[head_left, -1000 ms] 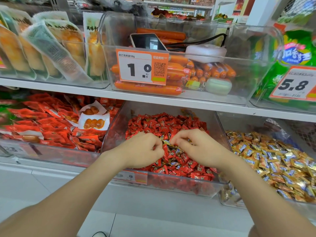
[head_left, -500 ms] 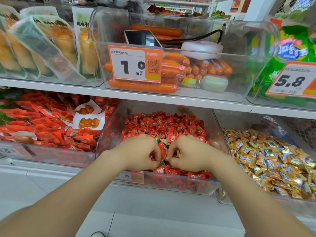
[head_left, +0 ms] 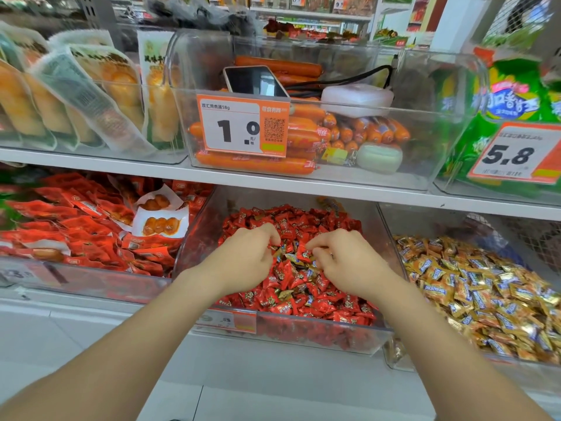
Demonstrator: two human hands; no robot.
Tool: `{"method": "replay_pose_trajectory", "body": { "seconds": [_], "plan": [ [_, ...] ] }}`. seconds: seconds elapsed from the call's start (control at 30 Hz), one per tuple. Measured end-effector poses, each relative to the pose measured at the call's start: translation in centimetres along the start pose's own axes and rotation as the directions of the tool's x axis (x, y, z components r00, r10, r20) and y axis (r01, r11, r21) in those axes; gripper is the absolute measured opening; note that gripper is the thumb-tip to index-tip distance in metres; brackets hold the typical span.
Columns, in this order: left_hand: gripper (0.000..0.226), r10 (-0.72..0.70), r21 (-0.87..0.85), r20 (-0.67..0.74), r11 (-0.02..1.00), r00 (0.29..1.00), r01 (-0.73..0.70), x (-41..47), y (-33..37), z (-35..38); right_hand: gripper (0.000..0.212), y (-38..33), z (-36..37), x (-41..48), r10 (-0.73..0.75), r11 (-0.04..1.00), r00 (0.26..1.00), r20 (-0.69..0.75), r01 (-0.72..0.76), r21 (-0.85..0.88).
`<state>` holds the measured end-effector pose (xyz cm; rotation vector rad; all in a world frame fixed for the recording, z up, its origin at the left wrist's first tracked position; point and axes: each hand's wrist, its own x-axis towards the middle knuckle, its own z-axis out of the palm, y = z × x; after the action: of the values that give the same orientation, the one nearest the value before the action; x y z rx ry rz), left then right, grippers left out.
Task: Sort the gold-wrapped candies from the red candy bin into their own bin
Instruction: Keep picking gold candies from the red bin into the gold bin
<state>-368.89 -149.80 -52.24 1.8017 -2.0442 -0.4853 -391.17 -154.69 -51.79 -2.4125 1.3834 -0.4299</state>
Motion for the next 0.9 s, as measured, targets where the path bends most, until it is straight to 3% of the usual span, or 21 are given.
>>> {"method": "replay_pose_trajectory", "body": {
  "seconds": [0.17,0.23,0.33,0.47,0.63,0.8,0.9],
  "plan": [
    [0.018,-0.058,0.161,-0.086,0.984,0.995,0.071,0.8,-0.1,0.0,0.022,-1.0,1.3,0.8,-0.047,0.979,0.994,0.095,0.065,-0.193],
    [0.010,-0.097,0.266,-0.067,0.958,0.993,0.112,0.9,-0.4,0.1,0.026,-1.3,1.8,1.3,-0.063,0.950,0.992,0.112,0.094,-0.298],
    [0.038,-0.085,0.322,0.031,0.944,0.996,0.070,1.2,-1.0,0.3,0.026,-1.4,2.7,2.1,-0.075,0.911,0.984,0.165,0.134,-0.389],
    [0.024,-0.040,0.299,0.065,0.954,0.997,0.019,2.2,-1.0,0.5,0.027,-1.4,2.8,2.6,-0.093,0.911,0.974,0.208,0.167,-0.377],
    [0.032,-0.118,0.318,0.172,0.946,0.978,0.058,3.5,-0.3,1.1,0.020,-0.2,1.4,2.7,-0.026,0.981,0.989,0.147,0.054,-0.188],
    [0.019,-0.115,0.382,0.135,0.922,0.984,0.055,3.8,0.1,1.5,0.040,-0.4,1.2,1.8,0.010,0.946,0.954,0.300,0.088,-0.312],
    [0.009,-0.100,0.361,0.110,0.931,0.989,0.054,3.6,-0.5,1.5,0.035,-1.3,2.1,2.2,-0.021,0.924,0.952,0.306,0.136,-0.359]
  ]
}}
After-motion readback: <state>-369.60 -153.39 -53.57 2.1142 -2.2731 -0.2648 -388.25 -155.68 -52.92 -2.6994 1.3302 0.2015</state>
